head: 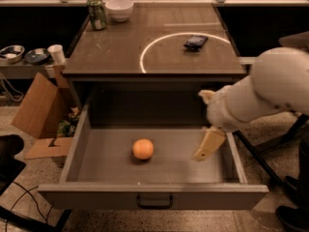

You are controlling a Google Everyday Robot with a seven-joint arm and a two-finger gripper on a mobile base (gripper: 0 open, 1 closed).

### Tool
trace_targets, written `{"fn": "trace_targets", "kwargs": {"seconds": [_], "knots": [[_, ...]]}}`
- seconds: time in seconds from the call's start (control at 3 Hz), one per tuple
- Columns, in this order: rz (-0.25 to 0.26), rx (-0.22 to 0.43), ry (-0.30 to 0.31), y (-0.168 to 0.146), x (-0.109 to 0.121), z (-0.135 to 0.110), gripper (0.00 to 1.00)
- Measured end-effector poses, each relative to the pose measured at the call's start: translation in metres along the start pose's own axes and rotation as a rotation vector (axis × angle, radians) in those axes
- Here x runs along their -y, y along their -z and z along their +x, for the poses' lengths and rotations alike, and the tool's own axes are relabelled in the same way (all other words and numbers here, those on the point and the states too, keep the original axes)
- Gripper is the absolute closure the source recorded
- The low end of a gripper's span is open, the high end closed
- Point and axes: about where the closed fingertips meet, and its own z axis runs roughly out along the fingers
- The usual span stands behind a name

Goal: Pick orange from top drawer and place on counter

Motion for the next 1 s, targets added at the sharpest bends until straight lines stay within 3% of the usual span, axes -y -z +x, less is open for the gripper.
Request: {"fn": "trace_targets", "kwargs": {"seconds": [0.33,0.67,1.0], "knots": [[0.015,0.015,-0.002,-0.007,0.005,-0.002,0.0],[0.0,0.027,0.023,-0.008,0.002,-0.01,0.0],[-0.041,0.067,0.052,-0.049,-0.007,-0.03,0.0]]}}
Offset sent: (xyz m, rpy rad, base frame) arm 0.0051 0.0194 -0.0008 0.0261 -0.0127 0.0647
